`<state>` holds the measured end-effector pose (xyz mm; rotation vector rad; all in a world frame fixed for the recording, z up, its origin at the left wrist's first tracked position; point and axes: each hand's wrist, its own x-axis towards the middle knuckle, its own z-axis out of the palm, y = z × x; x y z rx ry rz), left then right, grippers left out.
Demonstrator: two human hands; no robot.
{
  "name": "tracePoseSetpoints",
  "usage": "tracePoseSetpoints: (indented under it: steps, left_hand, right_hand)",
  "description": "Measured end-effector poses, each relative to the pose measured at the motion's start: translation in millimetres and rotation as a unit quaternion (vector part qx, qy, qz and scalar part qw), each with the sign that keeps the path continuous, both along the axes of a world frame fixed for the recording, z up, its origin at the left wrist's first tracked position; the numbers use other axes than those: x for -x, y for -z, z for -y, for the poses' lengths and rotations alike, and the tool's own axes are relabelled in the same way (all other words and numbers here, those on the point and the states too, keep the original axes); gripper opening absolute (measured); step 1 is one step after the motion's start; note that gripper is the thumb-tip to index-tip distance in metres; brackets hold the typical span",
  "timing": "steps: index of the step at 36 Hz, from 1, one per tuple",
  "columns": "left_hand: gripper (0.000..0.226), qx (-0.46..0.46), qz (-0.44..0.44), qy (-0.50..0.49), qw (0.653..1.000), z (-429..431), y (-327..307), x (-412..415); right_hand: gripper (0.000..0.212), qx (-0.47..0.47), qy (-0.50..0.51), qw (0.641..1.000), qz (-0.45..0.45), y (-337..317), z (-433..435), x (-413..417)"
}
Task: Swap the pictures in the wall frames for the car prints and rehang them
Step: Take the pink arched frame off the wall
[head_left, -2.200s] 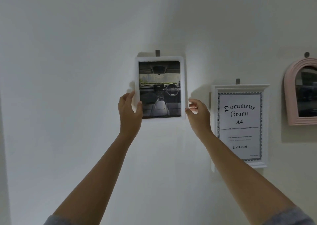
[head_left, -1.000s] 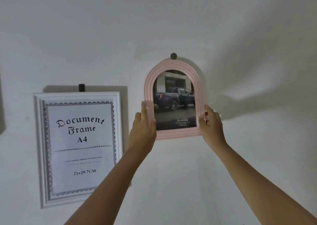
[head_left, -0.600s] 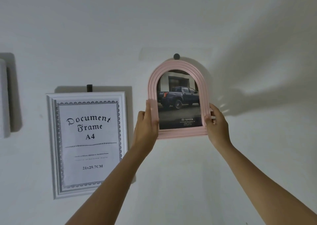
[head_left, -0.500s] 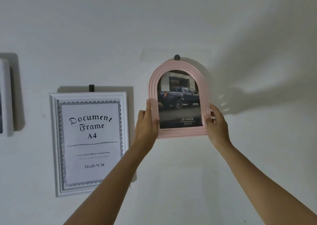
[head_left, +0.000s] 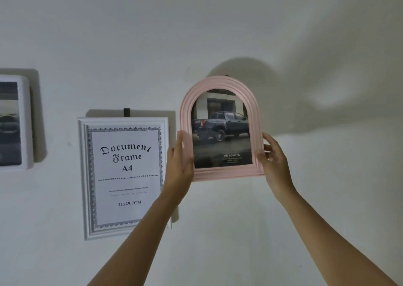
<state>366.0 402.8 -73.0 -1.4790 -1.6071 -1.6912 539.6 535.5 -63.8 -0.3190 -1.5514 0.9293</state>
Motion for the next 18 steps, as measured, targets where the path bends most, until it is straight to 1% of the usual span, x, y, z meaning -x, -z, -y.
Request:
tracePoseSetpoints:
  steps: [2,4,6,8,11,13,16,18]
  left_hand:
    - [0.057,0.001,0.018,0.014,1.0,15,23,4]
    - [0.056,0.008,0.031,0.02,0.999,33,50,7]
    - [0.059,0.028,0.057,0.031,0.997,56,77,10]
    - [0.061,0.045,0.089,0.037,0.994,83,105,13]
    - [0.058,0.069,0.147,0.038,0.986,126,152,17]
    - [0.057,0.097,0.187,0.024,0.977,154,185,20]
    - [0.053,0.141,0.238,-0.001,0.961,197,233,24]
    - [0.051,0.185,0.254,-0.021,0.949,225,262,27]
  right_hand:
    - [0.04,0.022,-0.035,0.999,0.0,20,17,0]
    - [0.035,0.046,-0.065,0.997,0.005,45,37,0]
    - [0.031,0.071,-0.08,0.994,0.017,73,61,1]
    - [0.032,0.107,-0.091,0.99,0.024,104,87,2]
    - [0.034,0.147,-0.09,0.984,0.031,151,132,5]
    - [0.03,0.175,-0.087,0.98,0.03,178,168,9]
    - [0.029,0.178,-0.076,0.98,0.043,214,221,14]
    - [0.03,0.175,-0.077,0.979,0.064,240,253,18]
